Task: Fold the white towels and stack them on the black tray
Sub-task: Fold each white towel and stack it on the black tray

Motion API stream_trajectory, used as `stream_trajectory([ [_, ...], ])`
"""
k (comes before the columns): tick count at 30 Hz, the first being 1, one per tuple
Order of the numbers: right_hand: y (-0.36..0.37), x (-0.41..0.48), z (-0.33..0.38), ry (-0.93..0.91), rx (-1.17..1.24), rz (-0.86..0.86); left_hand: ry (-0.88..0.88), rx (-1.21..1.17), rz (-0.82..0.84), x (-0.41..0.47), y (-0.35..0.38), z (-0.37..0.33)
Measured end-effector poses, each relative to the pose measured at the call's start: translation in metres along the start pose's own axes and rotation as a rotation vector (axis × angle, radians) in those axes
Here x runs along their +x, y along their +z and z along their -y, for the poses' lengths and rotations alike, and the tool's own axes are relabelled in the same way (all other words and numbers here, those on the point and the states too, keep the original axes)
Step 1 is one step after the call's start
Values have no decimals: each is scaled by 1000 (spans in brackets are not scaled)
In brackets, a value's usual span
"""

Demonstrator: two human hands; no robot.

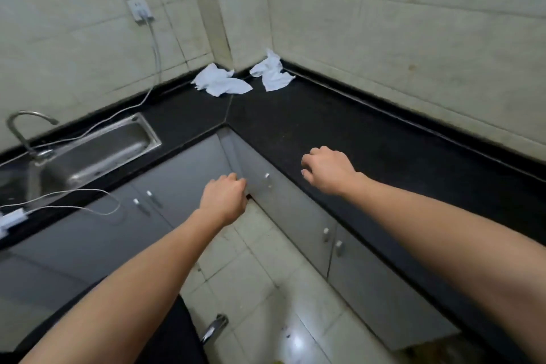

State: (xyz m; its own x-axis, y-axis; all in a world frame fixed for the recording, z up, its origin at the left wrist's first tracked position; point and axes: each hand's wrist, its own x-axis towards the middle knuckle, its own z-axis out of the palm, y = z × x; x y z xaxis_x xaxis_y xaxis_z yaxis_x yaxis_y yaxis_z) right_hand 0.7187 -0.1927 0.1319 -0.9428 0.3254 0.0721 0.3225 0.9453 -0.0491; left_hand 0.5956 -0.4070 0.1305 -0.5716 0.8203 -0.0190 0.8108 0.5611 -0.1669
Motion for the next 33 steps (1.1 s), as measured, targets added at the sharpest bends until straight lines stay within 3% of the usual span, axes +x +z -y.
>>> stream_trajectory([
  [5,17,75,61,-48,21,48,-69,-30,28,21,16,95],
  [10,30,139,75,-69,13,62,-99,-76,36,63,40,142],
  [19,67,285,31,-8,41,97,-51,-90,35,199,62,191],
  [33,112,519,-33,91,164,260,-159,-222,128,419,93,283],
])
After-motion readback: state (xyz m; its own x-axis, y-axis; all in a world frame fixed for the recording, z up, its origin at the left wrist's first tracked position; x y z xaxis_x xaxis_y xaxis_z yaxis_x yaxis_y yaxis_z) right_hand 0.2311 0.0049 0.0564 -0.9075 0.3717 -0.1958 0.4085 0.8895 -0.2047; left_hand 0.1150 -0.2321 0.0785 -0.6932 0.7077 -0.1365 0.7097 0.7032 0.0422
